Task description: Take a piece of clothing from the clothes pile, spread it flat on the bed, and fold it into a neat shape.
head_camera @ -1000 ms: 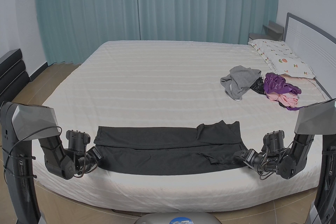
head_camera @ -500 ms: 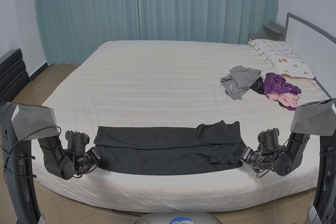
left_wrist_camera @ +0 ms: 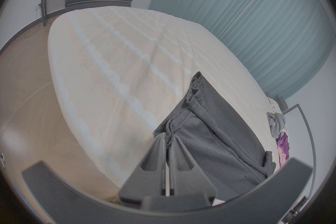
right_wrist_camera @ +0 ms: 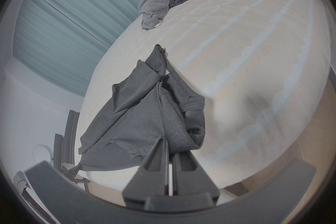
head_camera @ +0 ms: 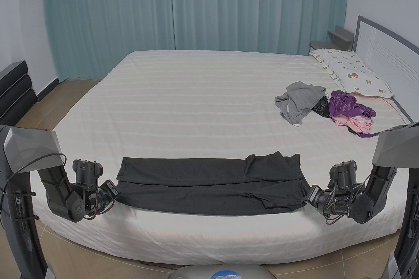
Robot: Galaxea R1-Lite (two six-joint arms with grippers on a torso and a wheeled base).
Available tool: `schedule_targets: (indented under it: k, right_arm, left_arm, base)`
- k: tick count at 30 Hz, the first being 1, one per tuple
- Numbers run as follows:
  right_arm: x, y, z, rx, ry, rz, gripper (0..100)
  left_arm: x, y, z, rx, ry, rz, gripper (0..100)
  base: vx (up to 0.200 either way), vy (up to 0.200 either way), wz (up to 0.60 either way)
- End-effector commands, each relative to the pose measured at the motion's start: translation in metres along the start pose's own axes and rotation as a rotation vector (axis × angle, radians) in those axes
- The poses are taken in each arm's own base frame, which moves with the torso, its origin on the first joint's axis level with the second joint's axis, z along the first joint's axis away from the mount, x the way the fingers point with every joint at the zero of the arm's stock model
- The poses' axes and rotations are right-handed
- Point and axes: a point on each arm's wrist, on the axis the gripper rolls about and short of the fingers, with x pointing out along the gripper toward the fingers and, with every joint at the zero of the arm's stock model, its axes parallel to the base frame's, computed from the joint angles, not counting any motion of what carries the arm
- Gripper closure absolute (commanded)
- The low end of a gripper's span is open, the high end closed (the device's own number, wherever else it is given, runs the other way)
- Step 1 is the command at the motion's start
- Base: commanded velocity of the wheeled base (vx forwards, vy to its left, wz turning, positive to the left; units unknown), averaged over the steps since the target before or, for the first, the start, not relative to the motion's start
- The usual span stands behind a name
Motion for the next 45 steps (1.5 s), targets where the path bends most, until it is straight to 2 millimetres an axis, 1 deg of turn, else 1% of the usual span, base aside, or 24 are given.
schedule_targets:
  k: [1,9,11,15,23,28,29,30,36,38,45]
  right_arm:
    - [-0.008,0.001,-0.002,-0.006,0.003,0.005,100]
    - [-0.017,0.000,-0.012,-0.026,0.015,0.011,100]
    - [-0.018,-0.001,-0.017,-0.036,0.028,0.006,100]
    - [-0.021,-0.002,-0.019,-0.047,0.036,0.001,100]
    - [-0.018,-0.007,-0.021,-0.070,0.041,-0.028,100]
    - [-0.011,-0.013,-0.025,-0.084,0.060,-0.051,100]
    - [-0.010,-0.013,-0.025,-0.089,0.060,-0.051,100]
    - [-0.010,-0.014,-0.025,-0.088,0.061,-0.050,0]
    - [-0.012,-0.012,-0.023,-0.087,0.046,-0.042,0]
    - [-0.012,-0.015,-0.016,-0.073,0.019,-0.053,0]
    - [-0.008,-0.024,-0.008,-0.056,-0.008,-0.090,0]
  left_arm:
    - [-0.006,0.002,0.001,0.000,-0.002,0.002,100]
    - [-0.012,0.002,0.002,0.005,-0.006,0.002,100]
    - [-0.013,0.005,-0.001,0.031,0.007,0.012,100]
    - [-0.015,0.009,-0.004,0.059,0.023,0.025,100]
    - [-0.015,0.013,-0.010,0.070,0.047,0.042,100]
    - [-0.014,0.015,-0.012,0.082,0.056,0.048,100]
    - [-0.014,0.015,-0.012,0.082,0.059,0.046,0]
    - [-0.014,0.015,-0.012,0.082,0.059,0.046,0]
    - [-0.014,0.014,-0.011,0.081,0.058,0.041,0]
    - [-0.014,0.014,-0.010,0.075,0.052,0.038,0]
    - [-0.016,0.012,-0.006,0.053,0.069,-0.006,0]
  base:
    - [0.000,0.000,0.00]
    - [0.000,0.000,0.00]
    - [0.000,0.000,0.00]
    - [0.000,0.000,0.00]
    - [0.000,0.000,0.00]
    - [0.000,0.000,0.00]
    - [0.000,0.000,0.00]
    - [0.000,0.000,0.00]
    - [0.000,0.000,0.00]
    - [0.000,0.000,0.00]
    - [0.000,0.000,0.00]
